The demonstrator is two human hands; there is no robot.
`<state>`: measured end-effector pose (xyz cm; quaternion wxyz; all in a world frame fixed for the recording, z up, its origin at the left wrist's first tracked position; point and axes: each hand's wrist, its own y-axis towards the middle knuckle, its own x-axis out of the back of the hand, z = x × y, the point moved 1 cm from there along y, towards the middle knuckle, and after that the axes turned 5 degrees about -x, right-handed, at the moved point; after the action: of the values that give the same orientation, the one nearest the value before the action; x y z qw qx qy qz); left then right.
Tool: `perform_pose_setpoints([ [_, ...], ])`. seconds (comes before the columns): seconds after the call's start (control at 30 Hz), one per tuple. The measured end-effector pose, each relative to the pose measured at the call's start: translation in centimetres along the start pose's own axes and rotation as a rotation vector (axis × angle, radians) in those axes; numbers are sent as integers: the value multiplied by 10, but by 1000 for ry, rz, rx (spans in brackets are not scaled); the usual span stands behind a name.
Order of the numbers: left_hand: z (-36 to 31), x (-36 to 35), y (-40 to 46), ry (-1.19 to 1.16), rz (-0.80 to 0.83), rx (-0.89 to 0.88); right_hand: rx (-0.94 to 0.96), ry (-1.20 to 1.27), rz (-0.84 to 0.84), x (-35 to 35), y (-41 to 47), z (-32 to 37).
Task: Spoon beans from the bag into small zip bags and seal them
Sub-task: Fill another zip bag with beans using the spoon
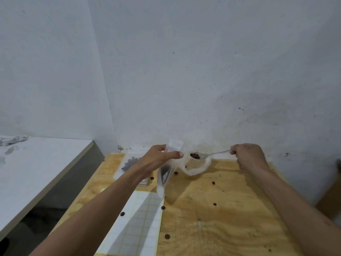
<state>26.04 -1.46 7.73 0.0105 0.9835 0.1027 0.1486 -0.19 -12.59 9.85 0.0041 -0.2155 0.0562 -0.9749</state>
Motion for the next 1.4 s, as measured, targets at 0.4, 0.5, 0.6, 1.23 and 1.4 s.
perform_pose_setpoints([
  [0.4, 2, -12, -9, 48, -7, -52, -67, -99, 11, 13, 2, -3],
  [0.5, -2, -13, -12, 73, 3, -46, -106, -66, 38, 9, 1, -20],
  [0.6, -5, -12, -14, 103, 13, -60, -108, 6, 58, 16, 1, -18],
  [1.23, -14, -27, -19, 244, 66, -115, 467, -230, -251, 25, -42, 49],
  [1.4, -12, -25, -18, 132, 85, -55, 386, -342, -342, 32, -35, 15],
])
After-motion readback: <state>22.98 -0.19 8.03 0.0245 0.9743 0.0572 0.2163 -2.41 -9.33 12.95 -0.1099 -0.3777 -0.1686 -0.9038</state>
